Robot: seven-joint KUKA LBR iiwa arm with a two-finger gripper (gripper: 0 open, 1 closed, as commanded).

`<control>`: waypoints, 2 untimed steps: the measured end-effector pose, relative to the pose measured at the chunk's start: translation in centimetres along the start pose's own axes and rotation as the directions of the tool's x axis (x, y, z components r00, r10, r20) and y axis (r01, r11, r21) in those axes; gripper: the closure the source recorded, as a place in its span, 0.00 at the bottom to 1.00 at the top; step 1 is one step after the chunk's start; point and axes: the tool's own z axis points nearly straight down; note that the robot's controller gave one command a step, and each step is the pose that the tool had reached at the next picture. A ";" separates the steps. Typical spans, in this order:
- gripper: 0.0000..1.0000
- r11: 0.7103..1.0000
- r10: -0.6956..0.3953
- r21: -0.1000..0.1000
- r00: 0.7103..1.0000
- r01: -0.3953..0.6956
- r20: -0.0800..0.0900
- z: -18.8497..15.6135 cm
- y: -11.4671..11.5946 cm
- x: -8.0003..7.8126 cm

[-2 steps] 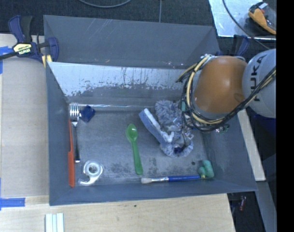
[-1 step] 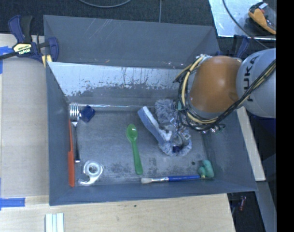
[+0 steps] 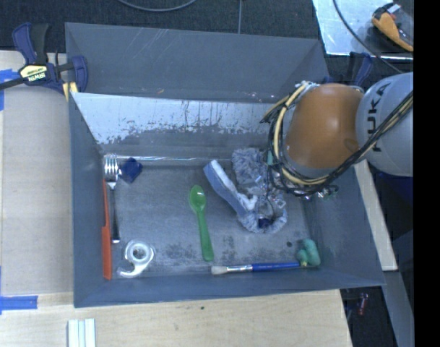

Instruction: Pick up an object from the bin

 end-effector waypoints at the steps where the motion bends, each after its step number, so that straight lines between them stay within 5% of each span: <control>1: 1.00 0.998 -0.067 0.004 0.998 0.067 0.005 -8.6 3.2 -1.4; 2: 1.00 1.000 0.026 0.006 1.000 -0.026 0.005 -16.6 0.3 0.9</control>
Offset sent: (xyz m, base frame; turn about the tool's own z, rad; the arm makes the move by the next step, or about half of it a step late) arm -0.0151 -0.0006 0.1602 0.0175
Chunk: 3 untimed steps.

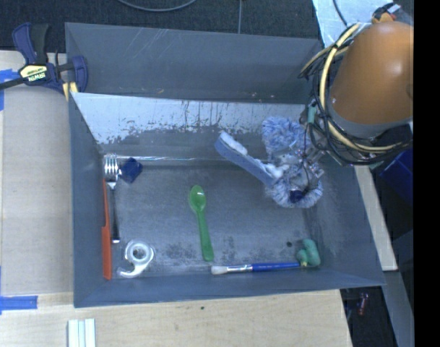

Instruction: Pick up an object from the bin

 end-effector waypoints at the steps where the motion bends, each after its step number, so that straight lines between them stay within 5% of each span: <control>1: 1.00 0.998 -0.061 -0.012 0.998 0.061 -0.007 -8.5 2.0 -2.0; 2: 1.00 0.978 -0.208 -0.007 0.978 0.208 -0.003 -1.1 1.4 2.0; 3: 1.00 0.973 -0.231 -0.012 0.973 0.231 -0.005 1.6 1.5 3.0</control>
Offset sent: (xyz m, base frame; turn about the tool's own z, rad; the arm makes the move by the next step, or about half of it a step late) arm -0.0408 -0.0183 -0.0418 -0.2774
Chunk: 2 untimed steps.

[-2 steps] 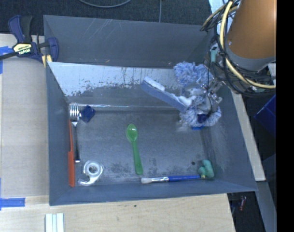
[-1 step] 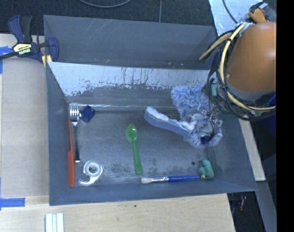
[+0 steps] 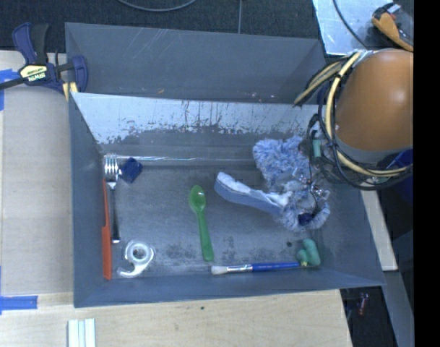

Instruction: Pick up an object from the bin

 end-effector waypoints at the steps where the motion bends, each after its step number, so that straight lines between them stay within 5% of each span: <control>1: 1.00 0.994 0.109 0.004 0.994 -0.109 0.004 -0.7 0.2 1.0; 2: 1.00 0.978 -0.208 -0.004 0.978 0.208 -0.001 5.9 2.4 3.5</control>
Offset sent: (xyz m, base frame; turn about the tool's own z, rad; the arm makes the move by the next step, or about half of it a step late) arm -0.0401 -0.0115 -0.0598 -0.2196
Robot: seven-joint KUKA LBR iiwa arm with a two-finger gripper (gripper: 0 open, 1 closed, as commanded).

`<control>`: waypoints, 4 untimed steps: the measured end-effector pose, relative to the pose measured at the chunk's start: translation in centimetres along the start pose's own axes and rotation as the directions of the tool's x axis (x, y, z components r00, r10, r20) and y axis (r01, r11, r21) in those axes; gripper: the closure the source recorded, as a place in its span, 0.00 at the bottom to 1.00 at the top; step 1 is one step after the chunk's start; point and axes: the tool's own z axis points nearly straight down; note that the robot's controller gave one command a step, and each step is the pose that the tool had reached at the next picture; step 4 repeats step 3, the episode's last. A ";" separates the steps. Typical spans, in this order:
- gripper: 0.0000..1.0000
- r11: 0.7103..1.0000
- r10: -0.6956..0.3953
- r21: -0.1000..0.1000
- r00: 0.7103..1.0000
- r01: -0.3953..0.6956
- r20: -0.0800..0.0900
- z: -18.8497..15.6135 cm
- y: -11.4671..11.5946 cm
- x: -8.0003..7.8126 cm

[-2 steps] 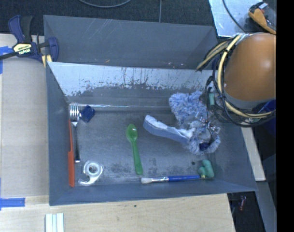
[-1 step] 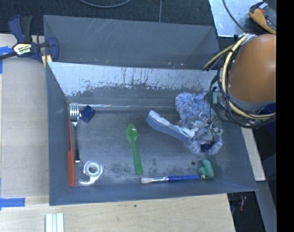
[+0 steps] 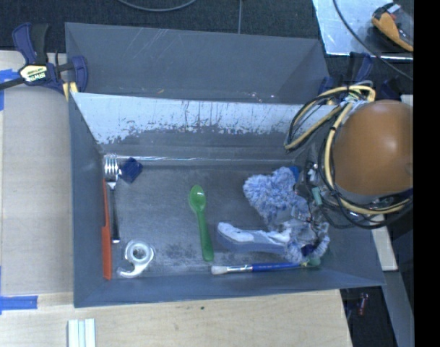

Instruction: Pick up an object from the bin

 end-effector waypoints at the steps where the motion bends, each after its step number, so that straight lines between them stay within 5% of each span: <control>1: 1.00 0.890 0.455 0.008 0.890 -0.455 0.010 -3.1 -2.1 -0.4; 2: 1.00 0.962 0.274 0.003 0.962 -0.274 0.004 1.7 -1.1 0.9; 3: 1.00 0.994 0.109 -0.001 0.994 -0.109 0.000 2.4 -1.0 0.9; 4: 1.00 0.994 0.109 -0.001 0.994 -0.109 0.000 2.4 -1.0 0.9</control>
Offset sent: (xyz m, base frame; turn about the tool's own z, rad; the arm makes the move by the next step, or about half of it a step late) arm -0.0035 -0.0191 -0.0479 0.0779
